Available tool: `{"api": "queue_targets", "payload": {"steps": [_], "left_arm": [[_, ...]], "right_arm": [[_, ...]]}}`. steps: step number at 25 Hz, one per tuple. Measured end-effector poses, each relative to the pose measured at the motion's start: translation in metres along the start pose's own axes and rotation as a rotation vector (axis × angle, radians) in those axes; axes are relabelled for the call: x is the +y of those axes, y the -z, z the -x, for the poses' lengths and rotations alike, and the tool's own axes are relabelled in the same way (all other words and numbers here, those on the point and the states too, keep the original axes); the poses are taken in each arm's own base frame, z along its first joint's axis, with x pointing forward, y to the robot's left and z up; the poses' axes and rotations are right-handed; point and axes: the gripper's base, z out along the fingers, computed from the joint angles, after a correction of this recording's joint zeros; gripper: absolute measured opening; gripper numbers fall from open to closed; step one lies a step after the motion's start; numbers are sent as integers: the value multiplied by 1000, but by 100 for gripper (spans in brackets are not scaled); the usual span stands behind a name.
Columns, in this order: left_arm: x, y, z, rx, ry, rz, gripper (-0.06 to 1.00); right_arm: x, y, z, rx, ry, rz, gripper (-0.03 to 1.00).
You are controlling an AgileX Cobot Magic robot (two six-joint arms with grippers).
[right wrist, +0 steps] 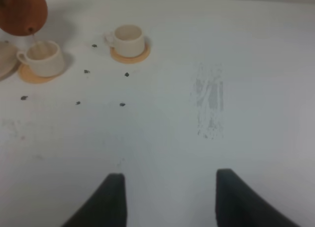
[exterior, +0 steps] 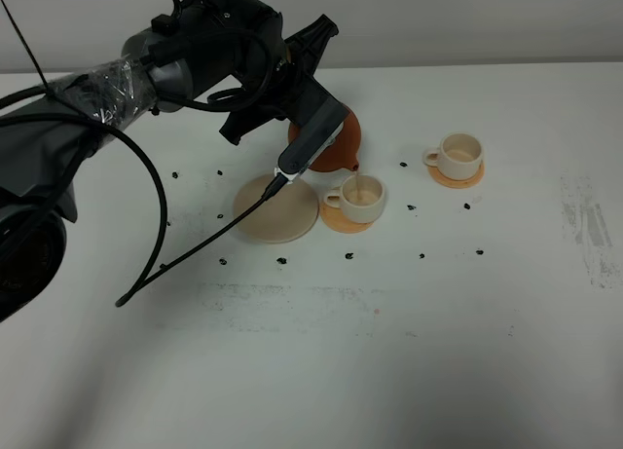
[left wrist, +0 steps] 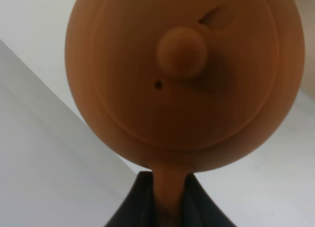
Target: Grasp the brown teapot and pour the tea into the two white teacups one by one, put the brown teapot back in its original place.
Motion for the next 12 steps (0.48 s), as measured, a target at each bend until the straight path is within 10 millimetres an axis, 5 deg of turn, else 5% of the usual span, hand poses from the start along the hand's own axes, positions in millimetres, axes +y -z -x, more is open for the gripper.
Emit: {"api": "queue_targets", "payload": {"steps": [12], "left_arm": [[3, -7, 7, 26, -52, 23, 11]], "right_arm": [[0, 0, 0, 0, 0, 0, 43]]}}
